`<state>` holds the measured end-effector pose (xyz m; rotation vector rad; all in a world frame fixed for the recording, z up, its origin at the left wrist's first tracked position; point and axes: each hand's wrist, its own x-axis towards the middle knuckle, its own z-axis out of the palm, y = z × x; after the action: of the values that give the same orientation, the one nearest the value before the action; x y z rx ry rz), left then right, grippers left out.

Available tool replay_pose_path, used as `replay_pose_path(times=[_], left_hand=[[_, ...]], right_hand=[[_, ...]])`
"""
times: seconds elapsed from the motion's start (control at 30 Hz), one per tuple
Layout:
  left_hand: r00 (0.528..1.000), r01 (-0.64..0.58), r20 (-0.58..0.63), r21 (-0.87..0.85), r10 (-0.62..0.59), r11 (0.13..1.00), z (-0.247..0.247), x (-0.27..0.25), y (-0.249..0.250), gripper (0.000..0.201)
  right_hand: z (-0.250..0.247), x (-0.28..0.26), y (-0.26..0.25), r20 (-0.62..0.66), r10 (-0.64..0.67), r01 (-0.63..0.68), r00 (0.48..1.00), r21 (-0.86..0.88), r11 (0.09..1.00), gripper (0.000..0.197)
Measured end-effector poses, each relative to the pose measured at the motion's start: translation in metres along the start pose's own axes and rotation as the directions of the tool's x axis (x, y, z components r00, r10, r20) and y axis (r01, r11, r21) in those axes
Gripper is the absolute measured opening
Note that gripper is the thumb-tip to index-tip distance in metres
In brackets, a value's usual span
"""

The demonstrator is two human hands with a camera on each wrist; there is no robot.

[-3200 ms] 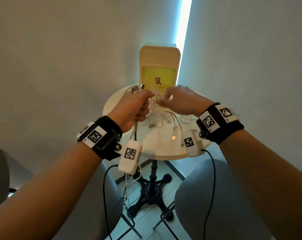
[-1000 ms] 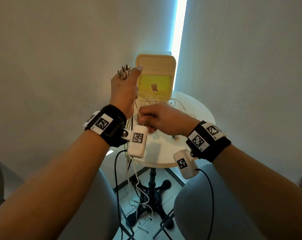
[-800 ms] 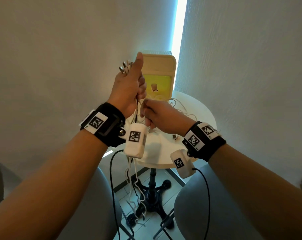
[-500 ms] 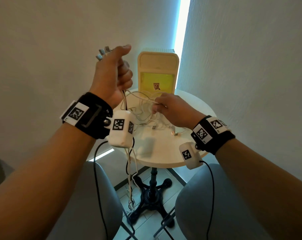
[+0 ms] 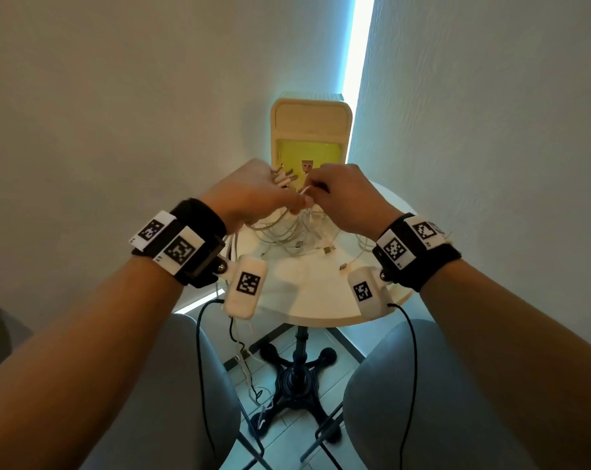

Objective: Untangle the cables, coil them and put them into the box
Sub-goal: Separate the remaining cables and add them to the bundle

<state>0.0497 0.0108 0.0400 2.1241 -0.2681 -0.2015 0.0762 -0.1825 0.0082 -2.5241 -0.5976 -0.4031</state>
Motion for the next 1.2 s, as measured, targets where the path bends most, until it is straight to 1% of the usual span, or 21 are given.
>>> replay_pose_path(times=[0.07, 0.17, 0.27, 0.33, 0.4, 0.47, 0.57, 0.63, 0.7, 0.73, 0.77, 0.8, 0.83, 0.93, 1.03, 1.07, 1.1, 1.13, 1.2], left_hand=[[0.994, -0.104, 0.004, -0.144, 0.105, 0.984, -0.003, -0.002, 0.004, 0.029], [0.975, -0.216, -0.03, -0.375, 0.221, 0.901, -0.012, -0.006, 0.01, 0.036], [0.951, -0.297, -0.092, -0.537, 0.295, 0.789, -0.019, -0.011, 0.019, 0.039], [0.939, -0.33, -0.128, -0.585, 0.318, 0.741, -0.021, -0.012, 0.023, 0.04], [0.943, -0.327, -0.139, -0.568, 0.303, 0.755, -0.02, -0.011, 0.022, 0.04], [0.957, -0.289, -0.141, -0.515, 0.252, 0.807, -0.016, -0.009, 0.017, 0.04], [0.972, -0.225, -0.162, -0.472, 0.167, 0.853, -0.006, -0.007, 0.007, 0.038], [0.977, -0.193, -0.173, -0.468, 0.125, 0.863, -0.001, -0.004, -0.001, 0.037], [0.978, -0.172, -0.183, -0.471, 0.095, 0.865, 0.002, -0.001, -0.008, 0.036], [0.978, -0.164, -0.19, -0.474, 0.082, 0.865, 0.002, 0.0, -0.012, 0.035], [0.978, -0.158, -0.196, -0.478, 0.071, 0.864, 0.003, 0.002, -0.015, 0.035], [0.978, -0.154, -0.202, -0.482, 0.061, 0.862, 0.003, 0.003, -0.017, 0.035], [0.977, -0.15, -0.204, -0.485, 0.054, 0.862, 0.003, 0.004, -0.019, 0.035], [0.978, -0.145, -0.202, -0.493, 0.049, 0.858, 0.005, 0.005, -0.02, 0.036], [0.979, -0.146, -0.199, -0.492, 0.052, 0.858, 0.005, 0.005, -0.021, 0.036], [0.979, -0.145, -0.197, -0.489, 0.053, 0.86, 0.006, 0.005, -0.021, 0.036], [0.979, -0.146, -0.197, -0.488, 0.054, 0.86, 0.005, 0.005, -0.021, 0.037], [0.979, -0.146, -0.197, -0.489, 0.054, 0.86, 0.005, 0.005, -0.021, 0.037], [0.98, -0.141, -0.195, -0.488, 0.05, 0.861, 0.006, 0.004, -0.021, 0.037]], right_hand=[[0.004, -0.002, 0.003, -0.021, 0.038, -0.036, 0.999, 0.06, 0.998, 0.022], [0.015, -0.004, 0.015, 0.019, 0.136, -0.137, 0.991, 0.129, 0.982, 0.022], [0.027, -0.007, 0.032, 0.064, 0.209, -0.216, 0.976, 0.158, 0.963, 0.02], [0.031, -0.007, 0.039, 0.089, 0.248, -0.262, 0.965, 0.217, 0.94, 0.02], [0.029, -0.004, 0.042, 0.081, 0.24, -0.253, 0.967, 0.215, 0.943, 0.021], [0.024, 0.0, 0.041, 0.095, 0.219, -0.235, 0.971, 0.21, 0.949, 0.018], [0.016, 0.003, 0.044, 0.156, 0.202, -0.232, 0.967, 0.213, 0.949, 0.017], [0.01, 0.002, 0.046, 0.192, 0.207, -0.254, 0.959, 0.269, 0.929, 0.02], [0.005, -0.001, 0.047, 0.159, 0.233, -0.271, 0.959, 0.299, 0.915, 0.015], [0.002, -0.004, 0.048, 0.119, 0.247, -0.271, 0.962, 0.271, 0.923, 0.011], [-0.001, -0.007, 0.05, 0.084, 0.262, -0.274, 0.961, 0.216, 0.937, 0.012], [-0.003, -0.01, 0.053, 0.072, 0.28, -0.288, 0.957, 0.149, 0.946, 0.018], [-0.005, -0.014, 0.056, 0.09, 0.309, -0.316, 0.947, 0.083, 0.945, 0.026], [-0.011, -0.028, 0.066, 0.165, 0.434, -0.431, 0.886, -0.059, 0.901, 0.053], [-0.017, -0.037, 0.075, 0.109, 0.497, -0.48, 0.861, -0.148, 0.865, 0.086], [-0.019, -0.04, 0.078, 0.098, 0.526, -0.506, 0.845, -0.179, 0.844, 0.092], [-0.022, -0.042, 0.079, 0.114, 0.567, -0.538, 0.816, -0.213, 0.816, 0.092], [-0.025, -0.045, 0.081, 0.152, 0.613, -0.568, 0.775, -0.256, 0.782, 0.085], [-0.026, -0.052, 0.083, 0.265, 0.679, -0.589, 0.685, -0.347, 0.73, 0.058]])
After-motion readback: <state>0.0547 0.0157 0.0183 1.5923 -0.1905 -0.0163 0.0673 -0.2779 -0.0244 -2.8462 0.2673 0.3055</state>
